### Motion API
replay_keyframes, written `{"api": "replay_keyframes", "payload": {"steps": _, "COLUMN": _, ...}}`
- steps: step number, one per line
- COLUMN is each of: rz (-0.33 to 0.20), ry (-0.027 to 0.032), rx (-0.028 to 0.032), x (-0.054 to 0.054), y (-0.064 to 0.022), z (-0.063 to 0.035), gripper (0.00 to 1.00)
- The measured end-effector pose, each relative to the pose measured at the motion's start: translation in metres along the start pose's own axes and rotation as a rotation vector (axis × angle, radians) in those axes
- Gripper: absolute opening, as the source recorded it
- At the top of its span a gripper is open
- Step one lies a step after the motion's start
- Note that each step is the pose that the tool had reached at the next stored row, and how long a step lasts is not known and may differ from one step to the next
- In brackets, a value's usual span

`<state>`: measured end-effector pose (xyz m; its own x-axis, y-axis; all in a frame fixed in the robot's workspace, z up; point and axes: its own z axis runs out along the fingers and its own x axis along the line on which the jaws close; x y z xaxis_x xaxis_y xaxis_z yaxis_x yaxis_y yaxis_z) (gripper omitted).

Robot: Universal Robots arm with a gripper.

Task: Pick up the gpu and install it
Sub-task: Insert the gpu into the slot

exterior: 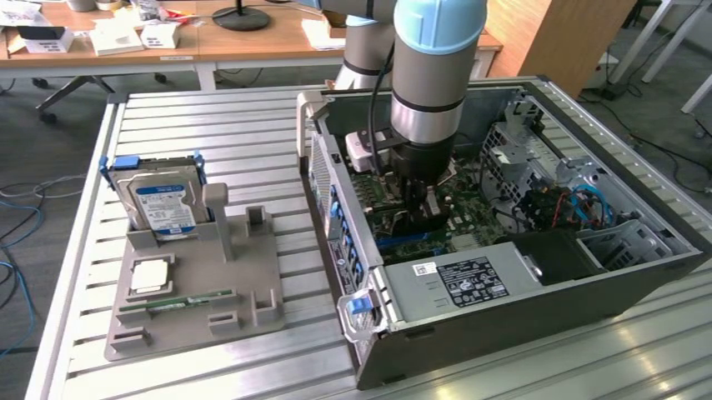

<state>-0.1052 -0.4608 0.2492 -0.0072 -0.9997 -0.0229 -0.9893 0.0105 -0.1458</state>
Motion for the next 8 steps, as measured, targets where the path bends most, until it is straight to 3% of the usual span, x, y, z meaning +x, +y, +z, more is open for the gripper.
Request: {"api": "replay_keyframes", "payload": {"steps": 8, "rz": 0.007, "ry": 0.001, "rx": 0.0002, "x": 0.0001, "y": 0.0, "z": 0.0004, "gripper": 0.26}}
